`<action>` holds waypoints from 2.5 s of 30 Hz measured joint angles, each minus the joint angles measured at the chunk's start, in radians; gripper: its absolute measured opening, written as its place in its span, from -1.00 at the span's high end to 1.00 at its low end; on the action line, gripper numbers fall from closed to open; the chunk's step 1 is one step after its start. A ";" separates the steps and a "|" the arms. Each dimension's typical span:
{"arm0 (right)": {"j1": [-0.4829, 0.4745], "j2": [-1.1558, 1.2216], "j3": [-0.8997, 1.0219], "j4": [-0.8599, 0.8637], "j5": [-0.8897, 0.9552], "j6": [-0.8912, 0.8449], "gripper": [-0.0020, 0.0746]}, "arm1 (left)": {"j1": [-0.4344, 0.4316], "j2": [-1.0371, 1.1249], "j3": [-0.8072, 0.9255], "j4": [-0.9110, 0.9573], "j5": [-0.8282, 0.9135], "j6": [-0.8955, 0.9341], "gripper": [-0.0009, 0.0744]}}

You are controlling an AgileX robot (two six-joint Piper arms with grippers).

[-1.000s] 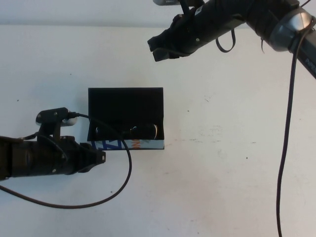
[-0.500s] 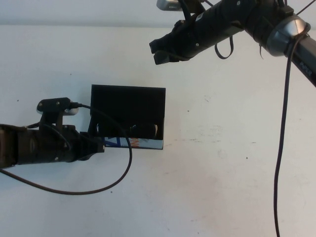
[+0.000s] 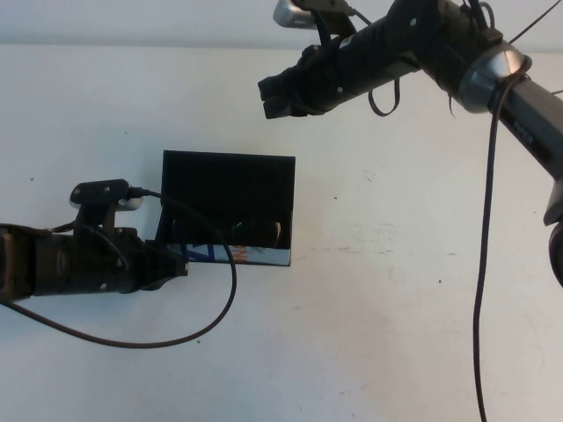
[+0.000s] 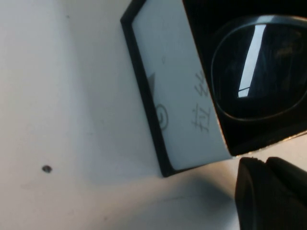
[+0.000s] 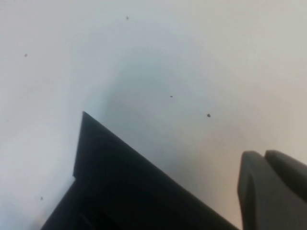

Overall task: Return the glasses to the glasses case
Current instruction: Close the glasses case

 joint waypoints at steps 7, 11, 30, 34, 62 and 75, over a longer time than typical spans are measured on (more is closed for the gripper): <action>-0.003 0.082 -0.053 0.033 0.044 -0.002 0.97 | 0.000 0.000 0.000 0.000 0.001 0.000 0.99; -0.003 0.112 -0.083 0.044 0.081 -0.002 0.97 | 0.000 0.000 0.000 0.000 0.001 0.000 0.99; -0.004 0.132 -0.092 0.046 0.139 -0.002 0.97 | 0.000 0.000 0.000 0.000 0.002 0.003 0.99; -0.008 0.138 -0.092 0.050 0.163 -0.002 0.97 | 0.000 0.000 0.000 0.000 0.002 0.003 0.99; -0.063 0.177 -0.254 -0.108 0.280 0.092 0.97 | 0.000 0.002 0.000 0.000 0.002 0.003 0.99; -0.068 0.212 -0.216 0.085 0.333 0.019 0.97 | 0.000 0.002 0.000 0.000 0.002 0.003 0.99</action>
